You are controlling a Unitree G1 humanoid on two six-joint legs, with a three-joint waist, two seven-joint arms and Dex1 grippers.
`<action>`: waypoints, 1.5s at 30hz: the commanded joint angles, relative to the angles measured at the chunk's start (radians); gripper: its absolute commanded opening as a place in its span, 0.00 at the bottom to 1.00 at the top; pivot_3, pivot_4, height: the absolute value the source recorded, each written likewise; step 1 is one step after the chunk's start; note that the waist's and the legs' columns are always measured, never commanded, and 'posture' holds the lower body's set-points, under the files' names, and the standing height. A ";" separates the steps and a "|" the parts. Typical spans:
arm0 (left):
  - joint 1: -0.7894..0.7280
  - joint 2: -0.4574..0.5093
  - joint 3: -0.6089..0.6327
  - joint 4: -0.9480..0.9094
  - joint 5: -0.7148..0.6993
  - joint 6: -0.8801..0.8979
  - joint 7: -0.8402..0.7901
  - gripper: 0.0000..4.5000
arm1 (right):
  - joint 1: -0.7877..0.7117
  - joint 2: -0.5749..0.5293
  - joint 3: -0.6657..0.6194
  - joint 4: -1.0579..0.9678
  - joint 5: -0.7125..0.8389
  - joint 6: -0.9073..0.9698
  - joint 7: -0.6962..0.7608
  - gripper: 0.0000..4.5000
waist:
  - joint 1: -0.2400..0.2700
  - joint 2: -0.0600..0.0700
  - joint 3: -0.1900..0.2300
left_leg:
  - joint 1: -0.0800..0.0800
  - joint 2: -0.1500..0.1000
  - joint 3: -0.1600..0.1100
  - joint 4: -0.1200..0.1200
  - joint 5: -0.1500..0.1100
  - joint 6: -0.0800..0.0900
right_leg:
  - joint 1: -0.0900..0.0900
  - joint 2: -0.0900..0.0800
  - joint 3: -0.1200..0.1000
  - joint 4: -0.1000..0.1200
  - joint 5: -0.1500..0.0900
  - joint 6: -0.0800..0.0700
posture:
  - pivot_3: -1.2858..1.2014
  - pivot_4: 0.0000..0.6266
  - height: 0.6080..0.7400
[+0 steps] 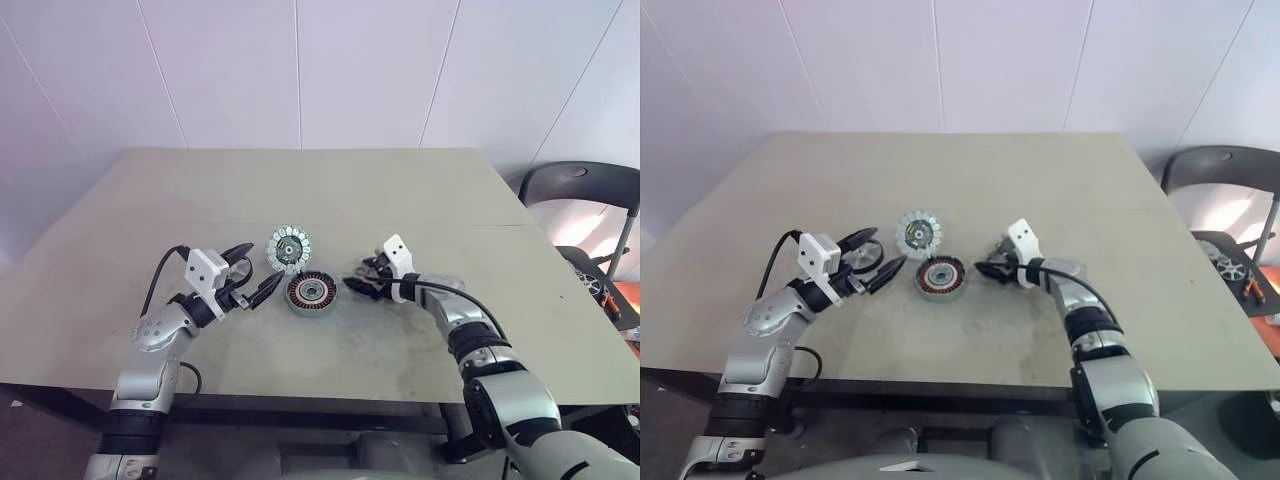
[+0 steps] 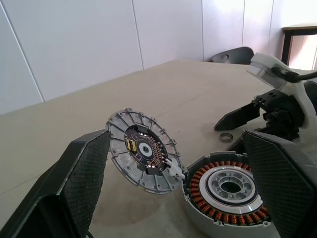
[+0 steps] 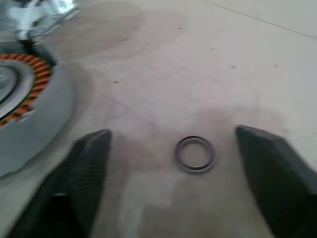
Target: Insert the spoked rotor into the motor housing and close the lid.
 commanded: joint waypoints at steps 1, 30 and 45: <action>-0.020 0.007 0.009 -0.012 -0.013 -0.015 -0.005 1.00 | -0.008 -0.016 -0.003 0.017 -0.012 0.034 -0.022 0.64 | 0.000 0.000 0.000 | 0.000 0.000 0.000 -0.001 0.000 0.000 | 0.000 0.000 0.000 0.000 0.000 0.000 | 0.52 0.00 1.00; 0.027 0.070 0.050 0.024 -0.035 -0.028 -0.052 1.00 | 0.076 0.001 0.162 -0.600 0.127 0.271 0.242 0.15 | 0.001 0.002 0.001 | -0.003 0.000 0.000 -0.003 0.000 0.000 | -0.005 0.000 0.000 0.000 0.000 0.000 | 0.52 0.00 1.00; 0.056 0.101 0.054 -0.006 -0.051 0.004 -0.049 1.00 | 0.054 0.028 0.276 -0.563 0.006 0.292 0.137 0.15 | 0.000 0.002 0.001 | -0.004 0.000 0.000 -0.004 0.000 0.000 | -0.007 0.000 0.000 -0.001 0.000 0.000 | 0.52 0.00 1.00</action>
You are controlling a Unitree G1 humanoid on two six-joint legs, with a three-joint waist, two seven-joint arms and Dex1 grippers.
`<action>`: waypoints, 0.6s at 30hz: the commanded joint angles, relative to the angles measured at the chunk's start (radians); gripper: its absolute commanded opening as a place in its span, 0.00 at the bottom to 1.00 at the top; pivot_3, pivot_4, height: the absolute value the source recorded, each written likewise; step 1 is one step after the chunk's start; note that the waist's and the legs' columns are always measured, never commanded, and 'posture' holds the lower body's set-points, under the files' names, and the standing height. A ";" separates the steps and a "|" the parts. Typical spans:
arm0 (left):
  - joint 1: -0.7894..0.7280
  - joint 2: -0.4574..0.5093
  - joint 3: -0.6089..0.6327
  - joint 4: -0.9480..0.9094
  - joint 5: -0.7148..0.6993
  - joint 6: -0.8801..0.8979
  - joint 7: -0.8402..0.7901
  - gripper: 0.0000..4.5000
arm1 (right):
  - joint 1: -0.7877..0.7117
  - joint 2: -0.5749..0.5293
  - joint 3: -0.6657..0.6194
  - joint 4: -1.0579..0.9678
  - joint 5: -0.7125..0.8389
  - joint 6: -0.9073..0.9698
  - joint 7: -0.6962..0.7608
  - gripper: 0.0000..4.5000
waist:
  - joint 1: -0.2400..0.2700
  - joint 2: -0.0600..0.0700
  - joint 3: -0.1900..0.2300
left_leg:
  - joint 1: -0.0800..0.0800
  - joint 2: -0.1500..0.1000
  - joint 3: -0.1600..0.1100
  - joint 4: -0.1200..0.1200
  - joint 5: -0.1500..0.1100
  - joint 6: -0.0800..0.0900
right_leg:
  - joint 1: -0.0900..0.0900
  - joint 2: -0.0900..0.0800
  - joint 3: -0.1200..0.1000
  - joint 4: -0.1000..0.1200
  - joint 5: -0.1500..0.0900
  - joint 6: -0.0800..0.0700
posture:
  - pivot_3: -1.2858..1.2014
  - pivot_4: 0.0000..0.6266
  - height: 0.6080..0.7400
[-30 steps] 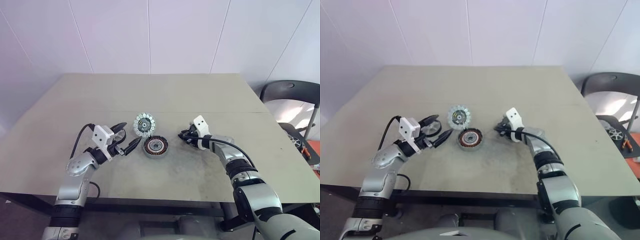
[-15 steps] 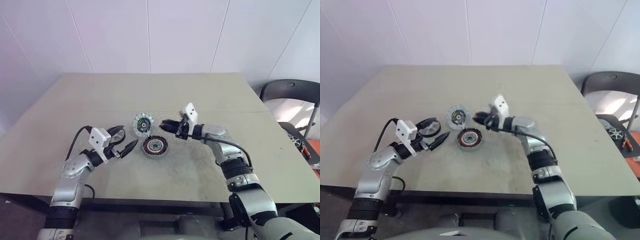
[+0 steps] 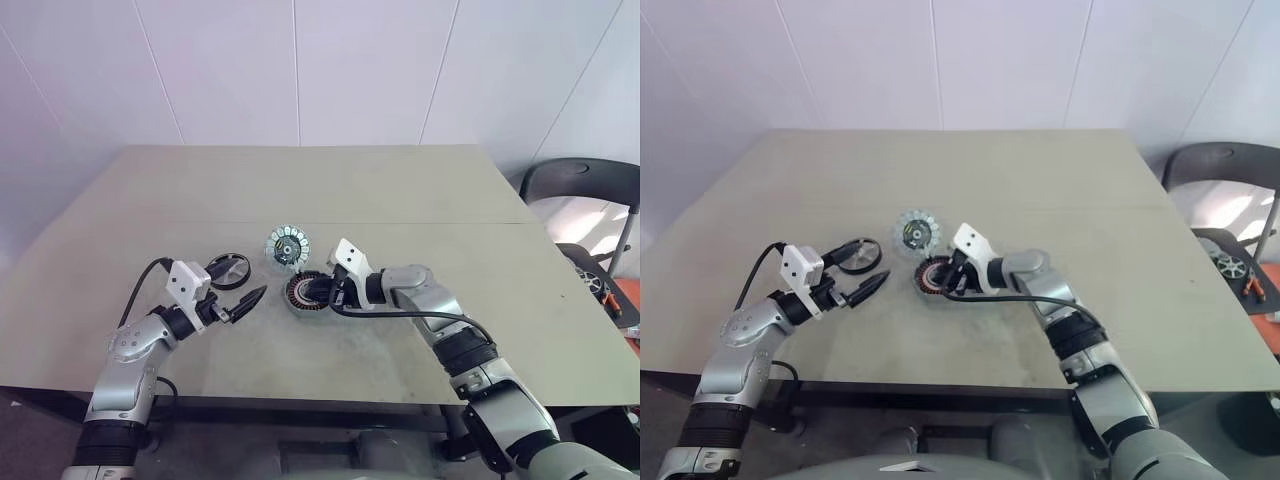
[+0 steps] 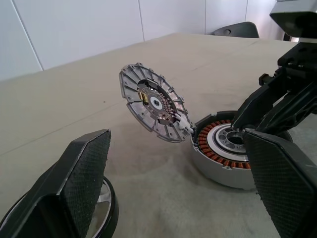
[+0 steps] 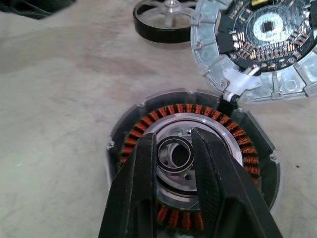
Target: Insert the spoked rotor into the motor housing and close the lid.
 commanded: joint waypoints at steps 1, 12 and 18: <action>-0.002 0.011 0.020 -0.047 -0.011 0.000 0.004 1.00 | -0.035 0.015 0.002 0.011 -0.020 -0.038 -0.025 0.15 | 0.000 0.000 0.000 | 0.000 0.000 0.000 0.000 0.000 0.000 | 0.000 0.000 0.000 0.000 0.000 0.000 | 0.52 0.00 1.00; 0.001 0.011 0.022 -0.057 -0.013 0.007 0.010 1.00 | -0.042 0.032 -0.009 0.044 -0.021 -0.044 -0.041 0.15 | 0.000 0.000 0.000 | 0.000 0.000 0.000 0.000 0.000 0.000 | 0.000 0.000 0.000 0.000 0.000 0.000 | 0.52 0.00 1.00; 0.003 0.010 0.018 -0.064 -0.013 0.011 0.013 1.00 | -0.039 0.029 -0.007 0.059 -0.027 -0.050 -0.045 0.15 | -0.001 0.000 0.000 | 0.000 0.000 0.000 0.000 0.000 0.000 | 0.000 0.000 0.000 0.000 0.000 0.000 | 0.52 0.00 1.00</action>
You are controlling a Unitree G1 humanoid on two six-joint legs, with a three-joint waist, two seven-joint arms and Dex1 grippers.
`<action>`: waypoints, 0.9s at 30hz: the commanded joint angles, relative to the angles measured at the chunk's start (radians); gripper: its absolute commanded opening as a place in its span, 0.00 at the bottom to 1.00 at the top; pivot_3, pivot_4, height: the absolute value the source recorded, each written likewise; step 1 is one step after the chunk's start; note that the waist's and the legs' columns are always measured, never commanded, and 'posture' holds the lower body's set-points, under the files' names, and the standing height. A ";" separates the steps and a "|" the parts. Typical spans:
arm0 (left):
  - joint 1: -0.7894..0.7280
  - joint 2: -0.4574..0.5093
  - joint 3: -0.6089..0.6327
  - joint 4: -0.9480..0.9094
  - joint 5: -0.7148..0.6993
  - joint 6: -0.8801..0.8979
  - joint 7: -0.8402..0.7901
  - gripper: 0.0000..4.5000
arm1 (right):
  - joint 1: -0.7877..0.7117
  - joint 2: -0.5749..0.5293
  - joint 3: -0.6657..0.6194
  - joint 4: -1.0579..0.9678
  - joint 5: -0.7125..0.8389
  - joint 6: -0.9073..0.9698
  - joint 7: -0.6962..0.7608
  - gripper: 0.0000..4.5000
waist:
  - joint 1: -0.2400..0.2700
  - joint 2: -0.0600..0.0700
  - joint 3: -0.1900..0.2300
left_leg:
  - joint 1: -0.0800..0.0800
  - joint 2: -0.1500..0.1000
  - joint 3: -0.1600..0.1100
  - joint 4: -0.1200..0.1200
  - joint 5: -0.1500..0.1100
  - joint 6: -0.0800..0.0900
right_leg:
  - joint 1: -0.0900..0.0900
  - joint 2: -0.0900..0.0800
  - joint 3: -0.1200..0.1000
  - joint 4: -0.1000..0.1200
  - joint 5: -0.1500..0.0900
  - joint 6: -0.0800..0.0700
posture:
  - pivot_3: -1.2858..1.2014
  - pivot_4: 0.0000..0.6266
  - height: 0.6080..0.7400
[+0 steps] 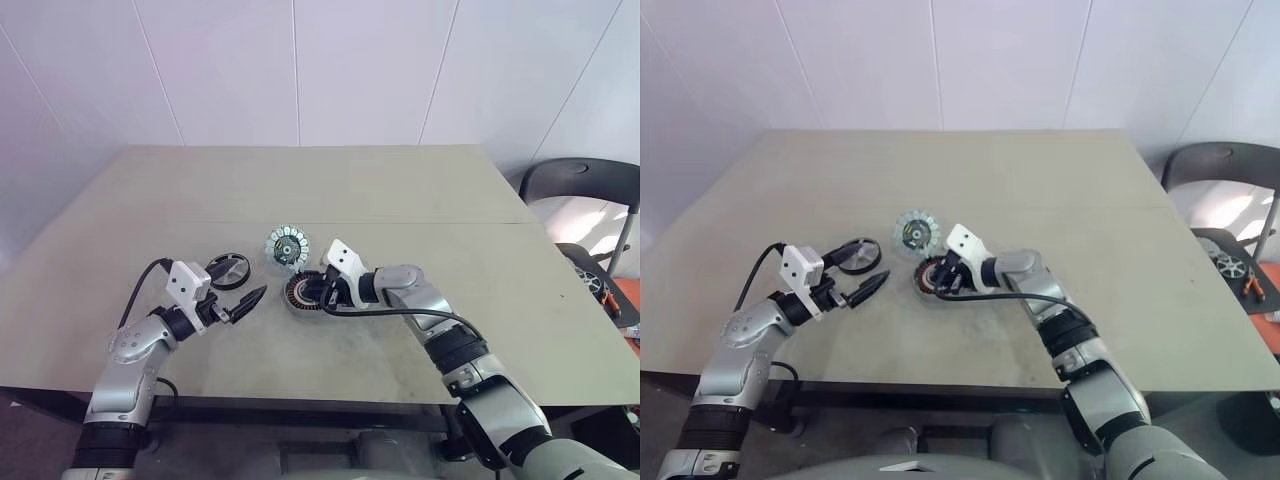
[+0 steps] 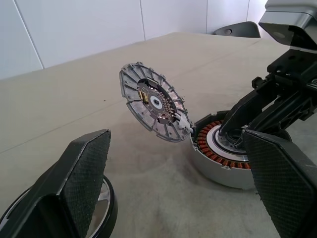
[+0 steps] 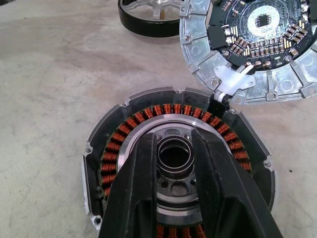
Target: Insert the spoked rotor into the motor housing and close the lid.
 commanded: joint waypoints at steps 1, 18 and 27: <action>-0.007 0.011 0.019 -0.045 -0.011 0.000 0.004 1.00 | -0.023 -0.001 -0.013 0.006 -0.002 -0.013 -0.003 0.15 | 0.000 0.000 0.000 | 0.000 0.000 0.000 0.000 0.000 0.000 | 0.000 0.000 0.000 0.000 0.000 0.000 | 0.52 0.00 1.00; -0.014 0.010 0.016 -0.050 -0.012 0.009 0.001 1.00 | -0.030 -0.053 -0.021 0.048 -0.011 -0.012 0.015 0.15 | 0.000 0.000 0.000 | 0.000 0.000 0.000 0.001 0.000 0.000 | 0.001 0.000 0.000 -0.001 0.000 0.000 | 0.52 0.00 1.00; -0.019 0.011 0.016 -0.042 -0.011 0.008 -0.004 1.00 | -0.024 -0.021 -0.044 0.000 0.045 0.035 0.043 0.15 | 0.000 0.000 0.000 | 0.000 0.000 0.000 0.000 0.000 0.000 | 0.001 0.000 0.000 -0.001 0.000 0.000 | 0.52 0.00 1.00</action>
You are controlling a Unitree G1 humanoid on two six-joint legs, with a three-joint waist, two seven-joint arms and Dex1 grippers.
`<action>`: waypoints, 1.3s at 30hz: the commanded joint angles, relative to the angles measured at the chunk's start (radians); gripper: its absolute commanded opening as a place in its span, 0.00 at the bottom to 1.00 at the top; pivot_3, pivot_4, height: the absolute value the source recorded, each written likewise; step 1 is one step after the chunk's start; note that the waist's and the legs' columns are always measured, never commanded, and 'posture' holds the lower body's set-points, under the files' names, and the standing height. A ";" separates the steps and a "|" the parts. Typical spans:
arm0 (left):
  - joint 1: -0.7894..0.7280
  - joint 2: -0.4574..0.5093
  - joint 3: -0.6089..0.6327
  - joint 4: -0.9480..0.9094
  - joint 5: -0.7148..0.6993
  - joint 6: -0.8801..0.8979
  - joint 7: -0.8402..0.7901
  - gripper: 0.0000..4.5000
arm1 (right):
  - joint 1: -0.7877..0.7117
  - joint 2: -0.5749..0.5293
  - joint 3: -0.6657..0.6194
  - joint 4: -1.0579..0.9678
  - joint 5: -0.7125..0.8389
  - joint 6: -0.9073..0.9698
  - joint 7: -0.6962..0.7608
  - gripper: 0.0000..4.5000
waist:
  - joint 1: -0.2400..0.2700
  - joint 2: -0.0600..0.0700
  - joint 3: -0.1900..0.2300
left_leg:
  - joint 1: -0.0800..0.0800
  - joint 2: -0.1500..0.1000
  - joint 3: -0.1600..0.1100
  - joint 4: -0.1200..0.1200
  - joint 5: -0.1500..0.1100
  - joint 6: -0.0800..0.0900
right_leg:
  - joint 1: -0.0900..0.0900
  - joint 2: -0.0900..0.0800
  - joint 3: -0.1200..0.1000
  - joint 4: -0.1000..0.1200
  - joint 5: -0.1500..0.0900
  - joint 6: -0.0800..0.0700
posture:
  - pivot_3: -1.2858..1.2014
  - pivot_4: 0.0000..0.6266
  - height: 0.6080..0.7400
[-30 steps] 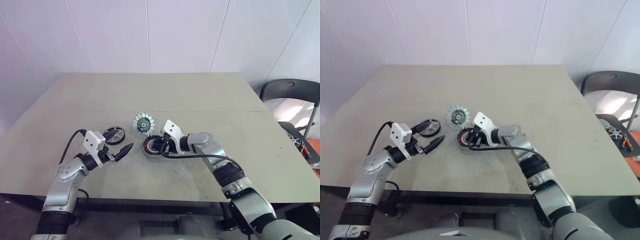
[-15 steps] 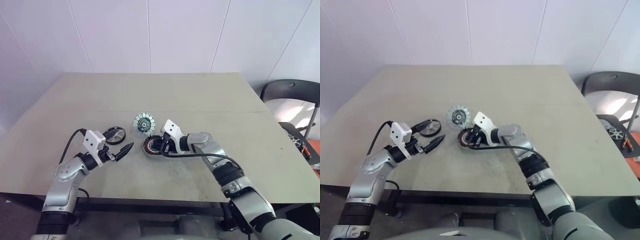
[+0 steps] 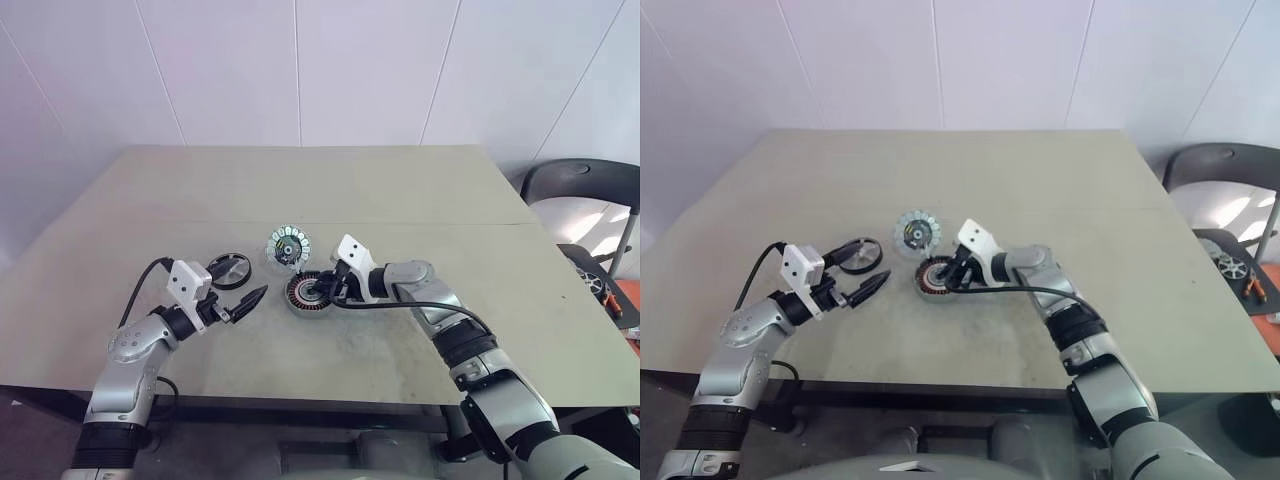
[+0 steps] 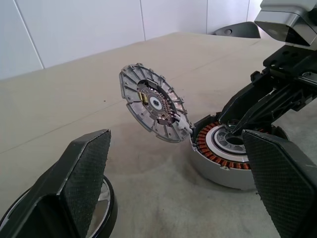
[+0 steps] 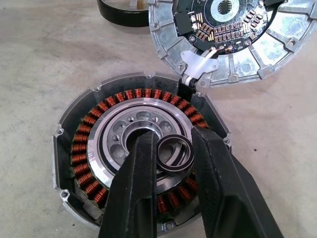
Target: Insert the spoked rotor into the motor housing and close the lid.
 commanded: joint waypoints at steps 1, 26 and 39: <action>-0.020 0.010 0.017 -0.029 -0.010 -0.008 -0.002 1.00 | 0.002 0.019 -0.008 -0.056 0.033 0.039 0.024 0.15 | 0.000 0.000 0.000 | 0.000 0.000 0.000 0.000 0.000 0.000 | 0.000 0.000 0.000 0.000 0.000 0.000 | 0.52 0.00 1.00; -0.018 -0.003 0.008 -0.021 -0.005 -0.018 -0.003 1.00 | 0.002 0.023 -0.003 -0.049 0.014 0.033 -0.001 0.15 | 0.000 0.000 0.000 | -0.001 0.000 0.000 -0.001 0.000 0.000 | -0.001 0.000 0.000 0.000 0.000 0.000 | 0.52 0.00 1.00; -0.018 -0.001 0.010 -0.014 -0.003 -0.021 -0.004 1.00 | 0.006 0.062 -0.047 -0.068 0.086 0.090 -0.006 0.43 | 0.000 0.000 0.000 | -0.001 0.000 0.000 -0.001 0.000 0.000 | -0.001 0.000 0.000 0.000 0.000 0.000 | 0.52 0.00 1.00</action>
